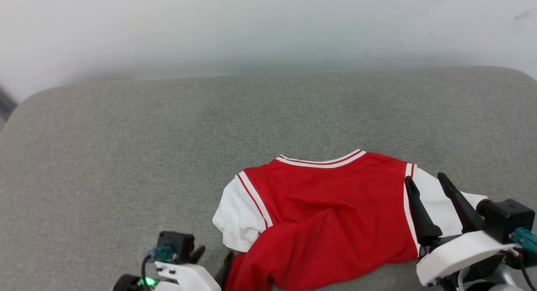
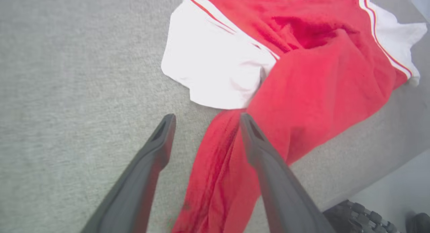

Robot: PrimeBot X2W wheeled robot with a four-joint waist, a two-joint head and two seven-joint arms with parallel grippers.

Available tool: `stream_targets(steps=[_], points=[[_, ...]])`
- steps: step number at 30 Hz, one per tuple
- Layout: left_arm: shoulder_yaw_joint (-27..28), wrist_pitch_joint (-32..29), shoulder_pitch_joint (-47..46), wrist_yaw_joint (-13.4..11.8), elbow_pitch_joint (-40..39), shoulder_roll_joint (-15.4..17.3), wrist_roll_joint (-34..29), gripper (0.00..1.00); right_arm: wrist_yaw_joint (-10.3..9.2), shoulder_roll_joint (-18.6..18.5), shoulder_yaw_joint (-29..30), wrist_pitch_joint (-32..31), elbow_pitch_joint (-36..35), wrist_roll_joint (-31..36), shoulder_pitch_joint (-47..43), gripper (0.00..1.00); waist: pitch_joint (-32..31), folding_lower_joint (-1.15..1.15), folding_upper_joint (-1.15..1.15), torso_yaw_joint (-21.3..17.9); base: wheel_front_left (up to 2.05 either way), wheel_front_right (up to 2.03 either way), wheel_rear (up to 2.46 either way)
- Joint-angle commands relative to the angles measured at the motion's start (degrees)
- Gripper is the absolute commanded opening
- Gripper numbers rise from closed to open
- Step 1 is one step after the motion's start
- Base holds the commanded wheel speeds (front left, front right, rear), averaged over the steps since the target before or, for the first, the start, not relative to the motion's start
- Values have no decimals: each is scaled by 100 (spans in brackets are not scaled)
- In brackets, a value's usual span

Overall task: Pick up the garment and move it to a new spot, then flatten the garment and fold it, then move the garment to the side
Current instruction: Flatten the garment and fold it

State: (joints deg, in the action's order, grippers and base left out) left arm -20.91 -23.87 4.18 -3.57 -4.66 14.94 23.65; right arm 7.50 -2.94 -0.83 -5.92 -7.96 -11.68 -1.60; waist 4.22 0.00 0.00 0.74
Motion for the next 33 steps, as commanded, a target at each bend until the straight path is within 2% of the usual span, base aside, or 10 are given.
stream_targets(steps=[1,5,7,17,27,28,29,33], points=[[71,121,-75,-65,-66,1,-62,100,-2,10,8,5,-47,-39,-56,100,-45,0,0,-5,0,0,0],[273,360,-393,-167,-121,54,-174,100,-2,10,36,8,-84,-101,-82,100,-51,0,0,-28,0,0,0],[307,297,-647,-102,-33,86,-144,100,-2,10,42,0,-105,-114,-68,100,19,0,0,-47,0,0,0],[63,-956,-1741,500,971,425,133,100,-2,9,-89,90,-3,-196,240,100,591,0,0,-402,0,0,0],[-280,-1847,-1854,747,1757,450,392,100,-2,9,-39,241,232,-215,389,100,801,0,0,-566,0,0,0],[-327,-1898,-1858,776,1808,445,402,47,-2,10,-40,247,248,-220,398,100,801,0,0,-565,0,0,0],[-349,-1889,-1867,795,1834,450,405,0,-2,10,-35,247,261,-228,407,100,799,0,0,-564,0,0,0],[-220,-1486,-1960,734,1687,564,272,0,-2,9,14,254,301,-229,424,100,756,0,0,-524,0,0,0]])
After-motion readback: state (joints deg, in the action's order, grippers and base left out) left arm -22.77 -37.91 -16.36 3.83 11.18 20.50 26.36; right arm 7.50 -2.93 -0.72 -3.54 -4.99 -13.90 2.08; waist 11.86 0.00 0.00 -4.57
